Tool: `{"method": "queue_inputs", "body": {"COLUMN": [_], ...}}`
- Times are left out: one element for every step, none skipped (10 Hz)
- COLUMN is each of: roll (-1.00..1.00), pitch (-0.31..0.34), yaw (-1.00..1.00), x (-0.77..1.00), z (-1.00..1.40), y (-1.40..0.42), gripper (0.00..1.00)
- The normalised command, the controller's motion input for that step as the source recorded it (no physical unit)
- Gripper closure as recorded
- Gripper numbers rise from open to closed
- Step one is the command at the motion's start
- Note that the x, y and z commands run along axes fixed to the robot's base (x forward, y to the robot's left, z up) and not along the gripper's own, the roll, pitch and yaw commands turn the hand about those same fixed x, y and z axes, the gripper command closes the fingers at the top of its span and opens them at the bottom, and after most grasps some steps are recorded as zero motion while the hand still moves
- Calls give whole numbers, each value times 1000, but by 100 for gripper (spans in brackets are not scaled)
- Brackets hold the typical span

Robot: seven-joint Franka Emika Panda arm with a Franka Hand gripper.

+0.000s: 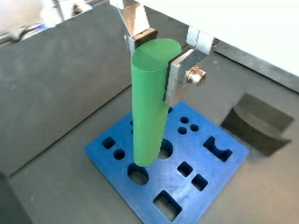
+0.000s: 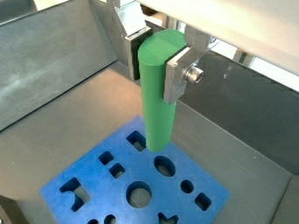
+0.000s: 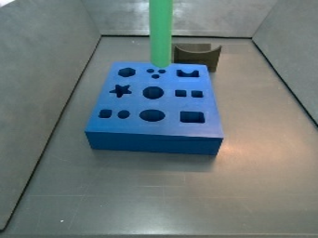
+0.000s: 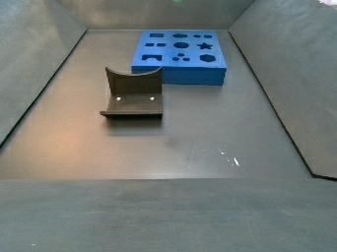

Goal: Insert the oval object.

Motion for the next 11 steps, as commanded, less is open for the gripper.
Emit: {"method": "queue_inputs", "body": {"roll": [143, 139, 143, 150, 159, 159, 153, 77, 36, 21, 20], "pitch": [-4, 0, -3, -26, -40, -43, -29, -6, 0, 0, 0], "yaw": [-1000, -1000, -1000, -1000, -1000, -1000, -1000, -1000, -1000, -1000, -1000], "x": [0, 0, 0, 0, 0, 0, 0, 0, 0, 0, 0], "z": [-271, -234, -251, -274, -300, -306, -283, -157, -77, -49, -40], "y": [0, 0, 0, 0, 0, 0, 0, 0, 0, 0, 0], "gripper": [100, 100, 100, 100, 100, 100, 100, 100, 100, 100, 100]}}
